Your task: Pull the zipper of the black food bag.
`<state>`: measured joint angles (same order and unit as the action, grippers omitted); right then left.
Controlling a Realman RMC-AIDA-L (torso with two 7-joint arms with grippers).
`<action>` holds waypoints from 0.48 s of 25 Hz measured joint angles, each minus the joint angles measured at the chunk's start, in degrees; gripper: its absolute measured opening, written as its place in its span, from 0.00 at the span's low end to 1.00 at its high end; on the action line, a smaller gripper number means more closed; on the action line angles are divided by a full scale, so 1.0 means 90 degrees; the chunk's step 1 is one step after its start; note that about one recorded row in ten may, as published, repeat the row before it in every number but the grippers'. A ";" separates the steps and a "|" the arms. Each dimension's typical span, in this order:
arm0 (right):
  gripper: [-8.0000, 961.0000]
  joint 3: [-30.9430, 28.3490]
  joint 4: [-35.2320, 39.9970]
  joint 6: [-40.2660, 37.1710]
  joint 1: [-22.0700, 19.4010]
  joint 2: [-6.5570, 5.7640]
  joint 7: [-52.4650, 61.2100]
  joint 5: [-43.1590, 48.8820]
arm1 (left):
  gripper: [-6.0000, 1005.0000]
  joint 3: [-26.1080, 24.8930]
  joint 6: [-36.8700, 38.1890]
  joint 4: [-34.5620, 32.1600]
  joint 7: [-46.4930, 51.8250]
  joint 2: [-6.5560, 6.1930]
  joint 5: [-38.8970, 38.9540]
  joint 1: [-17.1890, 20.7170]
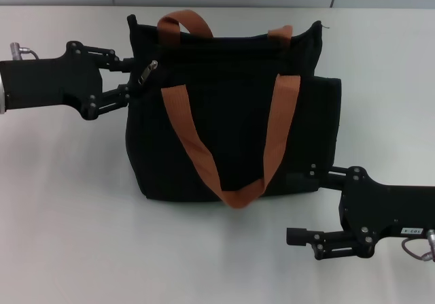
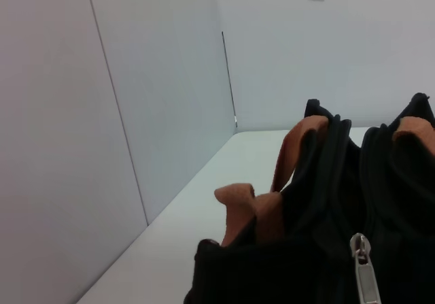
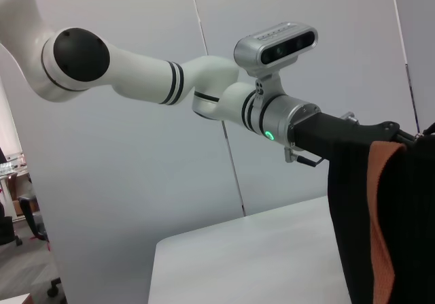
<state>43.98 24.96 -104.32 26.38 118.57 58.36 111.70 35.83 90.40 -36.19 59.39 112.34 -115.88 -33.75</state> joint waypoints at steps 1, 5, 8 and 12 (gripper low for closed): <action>0.87 -0.0002 0.0000 0.0000 0.0000 0.0000 0.0000 0.0000 | 0.49 0.0000 0.0017 -0.0001 0.0000 0.0004 0.0001 0.0001; 0.87 -0.0004 0.0000 0.0000 -0.0001 0.0000 0.0000 0.0000 | 0.32 -0.0018 0.0110 -0.0002 -0.0005 0.0008 0.0008 0.0000; 0.87 -0.0005 -0.0001 0.0000 -0.0002 0.0000 0.0000 0.0000 | 0.19 -0.0035 0.0167 -0.0009 -0.0015 0.0008 0.0013 -0.0002; 0.87 -0.0005 0.0000 -0.0001 -0.0002 0.0000 0.0000 0.0000 | 0.09 -0.0046 0.0269 -0.0020 -0.0061 0.0007 0.0021 -0.0001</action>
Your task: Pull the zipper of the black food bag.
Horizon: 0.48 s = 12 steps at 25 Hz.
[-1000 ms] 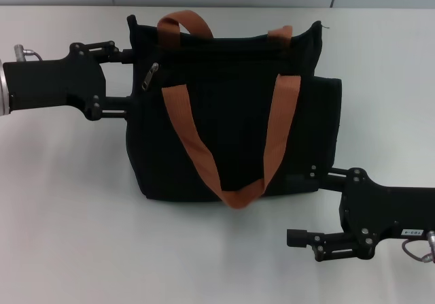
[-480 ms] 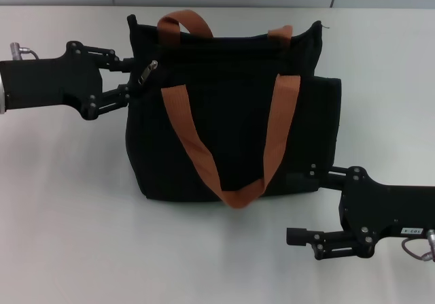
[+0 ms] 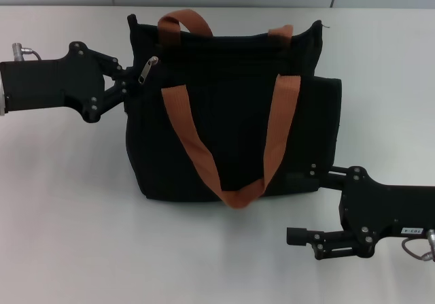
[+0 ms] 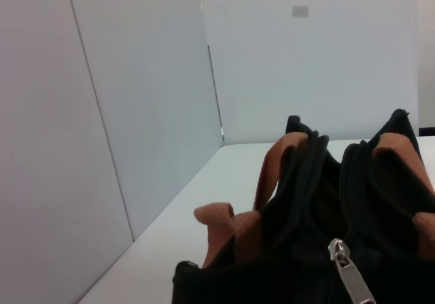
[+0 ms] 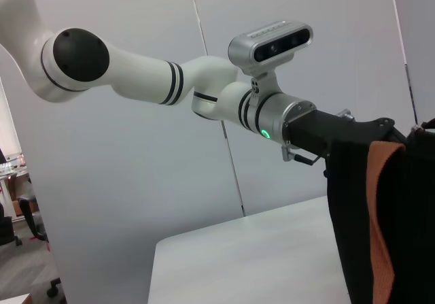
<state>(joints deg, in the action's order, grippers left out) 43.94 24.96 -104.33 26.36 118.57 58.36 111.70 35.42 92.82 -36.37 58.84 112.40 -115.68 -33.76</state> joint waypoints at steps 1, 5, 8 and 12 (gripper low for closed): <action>0.87 0.0000 0.0000 0.0000 0.0000 0.0000 0.0000 0.0000 | 0.09 0.0000 0.0000 0.0000 0.0000 0.0000 0.0000 0.0000; 0.86 -0.0046 -0.0006 -0.0016 0.0000 0.0001 0.0000 0.0001 | 0.08 -0.0037 0.0104 -0.0003 -0.0013 -0.0003 0.0042 0.0014; 0.86 -0.0075 -0.0009 -0.0073 0.0019 0.0011 0.0000 0.0001 | 0.08 -0.0058 0.0154 -0.0003 -0.0031 -0.0003 0.0066 0.0021; 0.86 -0.0120 -0.0011 -0.0216 0.0125 0.0019 0.0117 0.0000 | 0.08 -0.0104 0.0318 -0.0005 -0.0162 -0.0004 0.0314 0.0083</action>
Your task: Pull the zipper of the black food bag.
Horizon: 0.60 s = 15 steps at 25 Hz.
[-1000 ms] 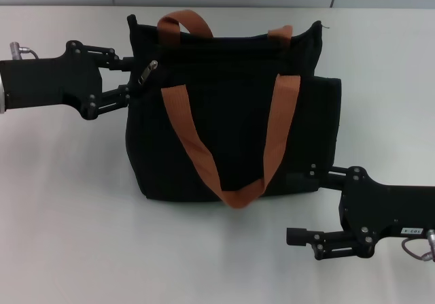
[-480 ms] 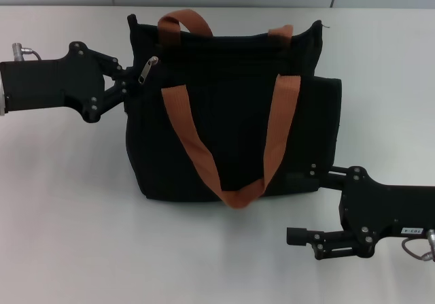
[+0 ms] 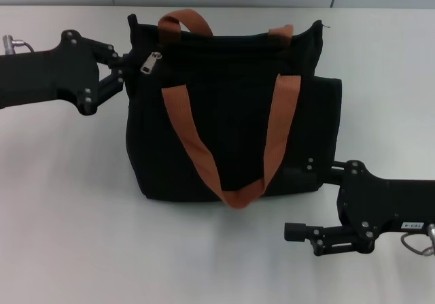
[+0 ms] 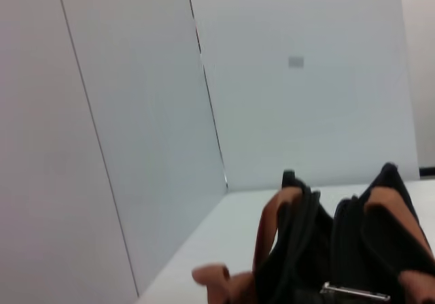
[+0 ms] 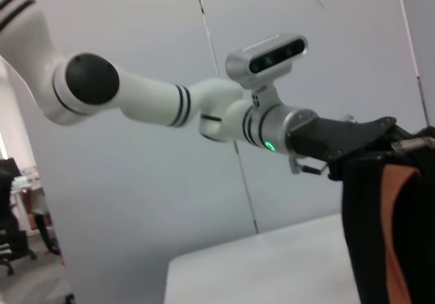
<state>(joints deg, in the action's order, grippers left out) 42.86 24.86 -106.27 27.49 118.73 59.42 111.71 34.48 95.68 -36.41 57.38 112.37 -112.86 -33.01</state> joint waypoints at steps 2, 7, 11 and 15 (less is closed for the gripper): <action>0.86 -0.0037 -0.0014 -0.0111 0.0066 0.0002 0.0049 0.0000 | 0.08 -0.0003 0.0118 -0.0006 -0.0108 0.0017 0.0274 0.0072; 0.86 -0.0186 -0.0019 -0.0482 0.0226 0.0016 0.0528 -0.0230 | 0.08 -0.0003 0.0106 -0.0008 -0.0208 0.0088 0.0291 0.0100; 0.86 -0.0201 0.0102 -0.0763 0.0458 -0.0021 0.1907 -0.0979 | 0.08 -0.0004 0.0101 -0.0008 -0.0260 0.0096 0.0299 0.0130; 0.86 -0.0202 0.0418 -0.0841 0.0871 -0.0101 0.3310 -0.1459 | 0.08 -0.0004 0.0091 -0.0008 -0.0278 0.0095 0.0303 0.0140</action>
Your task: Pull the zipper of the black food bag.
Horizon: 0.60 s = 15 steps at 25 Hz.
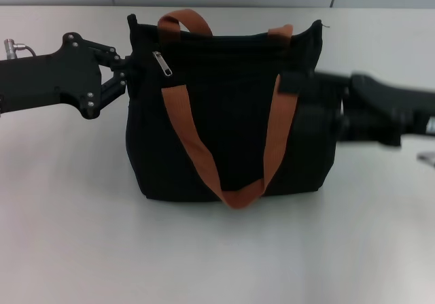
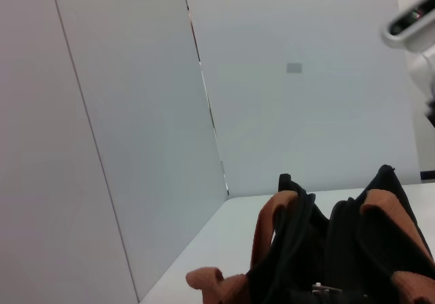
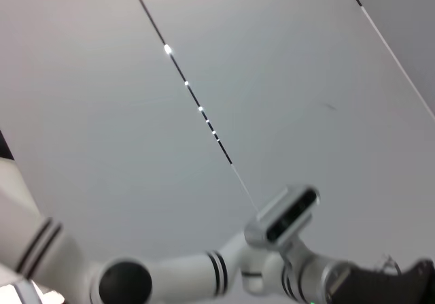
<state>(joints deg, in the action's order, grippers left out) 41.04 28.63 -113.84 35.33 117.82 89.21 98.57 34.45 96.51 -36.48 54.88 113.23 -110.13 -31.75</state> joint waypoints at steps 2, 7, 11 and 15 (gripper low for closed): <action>0.86 0.0004 0.0192 0.0116 0.0228 -0.0018 0.0652 -0.0108 | 0.08 0.0000 0.0010 0.0000 -0.0031 -0.0001 0.0001 0.0001; 0.86 0.0187 0.0549 0.0738 0.1093 -0.0170 0.2249 0.0071 | 0.08 0.0000 0.0037 0.0000 -0.0059 -0.0003 0.0001 0.0002; 0.86 0.0260 0.0571 0.1349 0.1788 -0.0265 0.3151 0.0742 | 0.08 0.0000 0.0043 0.0001 -0.0062 -0.0003 0.0001 0.0002; 0.86 0.0265 0.0562 0.1706 0.2126 -0.0281 0.3566 0.1209 | 0.08 0.0000 0.0043 0.0000 -0.0063 -0.0003 0.0001 0.0003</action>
<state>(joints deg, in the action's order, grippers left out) 43.43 33.68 -98.49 54.46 115.29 121.30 109.46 34.45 96.89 -36.48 54.31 113.20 -110.12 -31.72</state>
